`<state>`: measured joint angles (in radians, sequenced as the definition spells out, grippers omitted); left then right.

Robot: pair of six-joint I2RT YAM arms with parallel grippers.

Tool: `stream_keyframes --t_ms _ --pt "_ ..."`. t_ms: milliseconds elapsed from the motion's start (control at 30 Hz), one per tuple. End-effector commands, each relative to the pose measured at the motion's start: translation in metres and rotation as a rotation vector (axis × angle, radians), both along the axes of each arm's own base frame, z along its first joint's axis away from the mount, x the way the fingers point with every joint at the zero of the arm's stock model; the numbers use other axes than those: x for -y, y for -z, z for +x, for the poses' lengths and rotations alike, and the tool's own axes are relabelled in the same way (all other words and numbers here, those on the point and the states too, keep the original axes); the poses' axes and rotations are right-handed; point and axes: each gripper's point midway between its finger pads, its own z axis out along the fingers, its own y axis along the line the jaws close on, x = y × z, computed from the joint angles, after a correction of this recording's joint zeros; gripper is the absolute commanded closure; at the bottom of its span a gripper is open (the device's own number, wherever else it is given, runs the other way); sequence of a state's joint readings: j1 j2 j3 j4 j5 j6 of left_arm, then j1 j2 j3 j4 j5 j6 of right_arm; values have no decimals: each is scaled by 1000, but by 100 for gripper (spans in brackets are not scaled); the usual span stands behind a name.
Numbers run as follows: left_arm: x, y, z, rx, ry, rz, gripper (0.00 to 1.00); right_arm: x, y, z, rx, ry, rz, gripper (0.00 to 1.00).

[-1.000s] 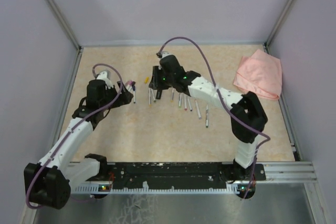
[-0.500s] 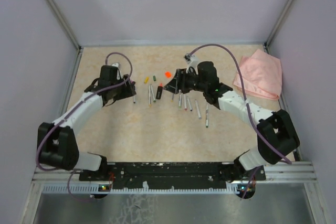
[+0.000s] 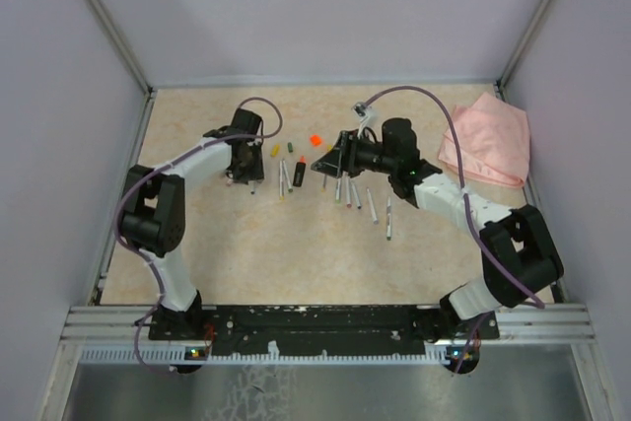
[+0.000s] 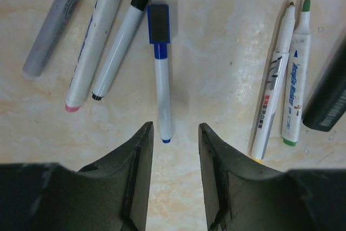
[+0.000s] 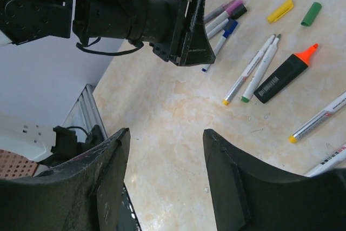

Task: Open the pen caps
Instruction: Pick up the pen from the center of the board.

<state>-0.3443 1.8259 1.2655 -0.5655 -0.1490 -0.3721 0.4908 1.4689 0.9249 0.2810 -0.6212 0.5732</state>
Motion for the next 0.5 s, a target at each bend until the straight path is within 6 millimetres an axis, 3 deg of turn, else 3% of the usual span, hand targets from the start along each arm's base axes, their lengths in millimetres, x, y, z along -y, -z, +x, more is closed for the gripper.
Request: stream_keyframes --t_ms 0,133,467 --pt "-6 -1 11 1 17 106 56 3 -10 2 31 -12 38 44" --pt "-7 8 16 -15 28 127 56 6 -8 3 22 -13 38 44" --pt "-2 20 15 -57 49 134 70 8 -8 3 12 -25 39 45"
